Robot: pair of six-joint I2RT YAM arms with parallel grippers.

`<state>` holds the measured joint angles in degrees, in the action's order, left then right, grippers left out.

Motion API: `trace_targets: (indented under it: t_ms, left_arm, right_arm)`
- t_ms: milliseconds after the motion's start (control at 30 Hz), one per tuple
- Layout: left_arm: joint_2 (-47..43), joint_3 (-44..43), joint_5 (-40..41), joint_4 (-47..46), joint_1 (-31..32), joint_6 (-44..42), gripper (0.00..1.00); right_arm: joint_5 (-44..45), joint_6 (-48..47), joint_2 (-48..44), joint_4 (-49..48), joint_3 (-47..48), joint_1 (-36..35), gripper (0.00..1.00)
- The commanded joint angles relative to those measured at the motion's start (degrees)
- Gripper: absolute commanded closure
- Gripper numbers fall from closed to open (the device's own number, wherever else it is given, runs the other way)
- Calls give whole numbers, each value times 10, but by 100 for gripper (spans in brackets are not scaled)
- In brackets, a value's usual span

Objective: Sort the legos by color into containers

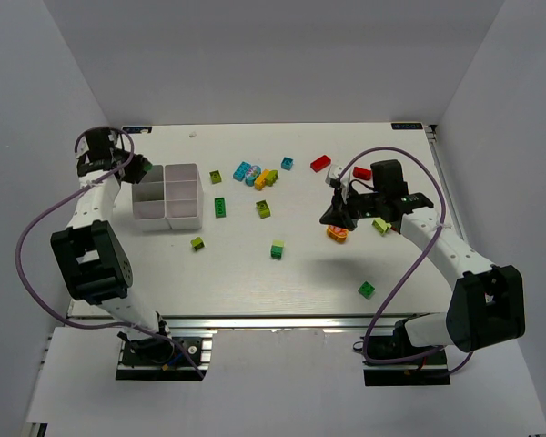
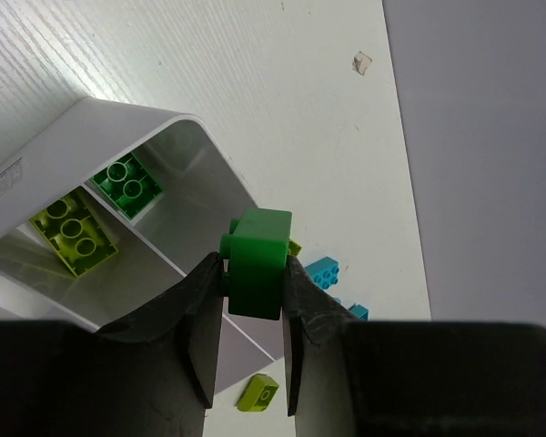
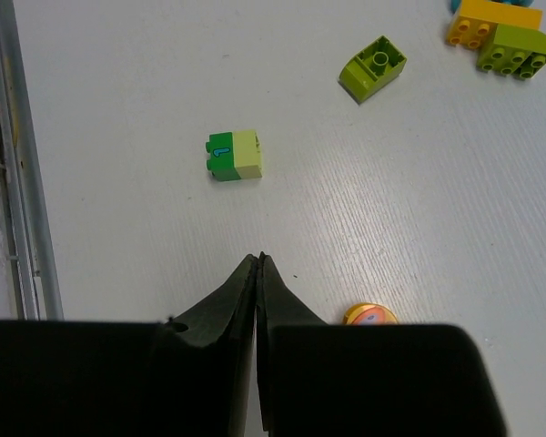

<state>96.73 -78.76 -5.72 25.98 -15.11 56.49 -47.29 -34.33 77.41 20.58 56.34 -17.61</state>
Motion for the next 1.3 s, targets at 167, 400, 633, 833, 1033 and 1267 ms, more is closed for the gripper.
trace_targets:
  t_ms: [167, 400, 633, 833, 1033, 1267]
  left_arm:
    - [-6, -15, 2, 14, 1, 8, 78]
    - [0, 12, -4, -5, 0, 9, 60]
    - [4, 12, -5, -6, 0, 10, 43]
    - [-17, 11, -19, -11, 0, -8, 41]
    - [-107, 62, -85, -55, 1, -103, 42]
    - [-258, 215, -224, -170, 65, -159, 29]
  right_arm:
    - [2, 9, -9, -22, -2, 1, 88]
    - [10, 4, -8, -18, 4, 1, 75]
    - [16, -2, -13, -11, 4, 1, 67]
    - [35, -28, -17, 17, 11, 1, 57]
    - [152, -92, 0, 151, 29, 1, 36]
    - [278, -122, 6, 291, -3, 2, 29]
